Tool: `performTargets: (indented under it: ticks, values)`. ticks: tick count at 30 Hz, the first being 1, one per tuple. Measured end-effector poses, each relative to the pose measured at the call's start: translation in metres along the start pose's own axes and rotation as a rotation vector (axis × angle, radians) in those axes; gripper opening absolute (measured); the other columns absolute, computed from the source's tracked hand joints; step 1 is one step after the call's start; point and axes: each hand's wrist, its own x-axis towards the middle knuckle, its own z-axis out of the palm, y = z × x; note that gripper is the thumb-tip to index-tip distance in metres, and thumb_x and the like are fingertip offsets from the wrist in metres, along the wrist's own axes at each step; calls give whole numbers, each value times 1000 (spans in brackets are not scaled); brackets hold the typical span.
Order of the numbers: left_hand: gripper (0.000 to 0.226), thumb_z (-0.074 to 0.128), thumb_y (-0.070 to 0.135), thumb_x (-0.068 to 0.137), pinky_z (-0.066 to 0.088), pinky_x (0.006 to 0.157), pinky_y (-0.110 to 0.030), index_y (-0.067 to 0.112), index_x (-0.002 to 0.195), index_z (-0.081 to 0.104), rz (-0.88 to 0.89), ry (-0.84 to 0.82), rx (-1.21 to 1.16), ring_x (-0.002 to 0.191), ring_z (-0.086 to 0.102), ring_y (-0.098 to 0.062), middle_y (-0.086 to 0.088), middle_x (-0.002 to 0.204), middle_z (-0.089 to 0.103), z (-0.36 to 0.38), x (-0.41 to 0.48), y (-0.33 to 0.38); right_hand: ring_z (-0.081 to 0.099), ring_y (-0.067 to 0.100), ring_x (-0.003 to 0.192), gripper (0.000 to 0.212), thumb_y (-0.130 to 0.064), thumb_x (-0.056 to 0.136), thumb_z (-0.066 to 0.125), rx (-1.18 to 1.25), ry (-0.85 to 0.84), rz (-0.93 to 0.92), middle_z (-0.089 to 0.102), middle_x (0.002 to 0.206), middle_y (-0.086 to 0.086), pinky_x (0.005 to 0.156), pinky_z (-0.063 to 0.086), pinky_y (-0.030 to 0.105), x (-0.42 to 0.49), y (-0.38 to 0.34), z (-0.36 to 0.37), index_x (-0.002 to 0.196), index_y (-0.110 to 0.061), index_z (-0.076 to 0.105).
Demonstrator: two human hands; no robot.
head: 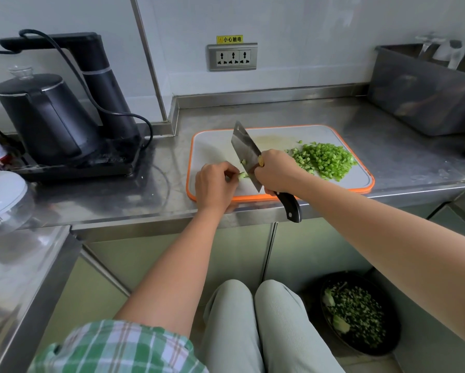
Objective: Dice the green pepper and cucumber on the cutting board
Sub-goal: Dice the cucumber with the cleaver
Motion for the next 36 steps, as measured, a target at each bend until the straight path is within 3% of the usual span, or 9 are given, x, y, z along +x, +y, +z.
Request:
performTargets:
  ticks: [10, 16, 21, 36]
  values:
    - [12, 67, 14, 79, 51, 67, -36, 23, 81, 76, 10, 13, -29, 75, 62, -22, 3, 75, 72, -1, -1, 0, 57, 29, 59, 13, 0, 81, 42, -84, -57, 23, 55, 59, 12, 50, 45, 28, 3, -3, 7, 69, -6, 45]
    - [10, 68, 12, 78, 51, 67, -33, 20, 78, 74, -16, 28, -32, 74, 63, -22, 2, 74, 72, -1, 0, 2, 55, 24, 48, 14, -1, 85, 39, 15, -3, 5, 57, 58, 11, 50, 48, 30, -2, -3, 0, 73, -6, 45]
    - [10, 68, 14, 79, 50, 66, -36, 21, 79, 75, -11, 16, -34, 74, 62, -24, 1, 73, 71, 0, -1, -1, 56, 25, 50, 10, 1, 78, 43, -76, -35, 25, 56, 57, 10, 51, 47, 28, 1, -7, 9, 72, -5, 48]
    - [12, 66, 10, 78, 50, 67, -36, 18, 78, 75, -41, 24, -42, 75, 62, -24, 1, 74, 72, 0, 0, 1, 58, 28, 52, 12, 4, 78, 43, -12, -42, 25, 58, 57, 13, 50, 47, 28, -1, -9, 6, 70, -4, 47]
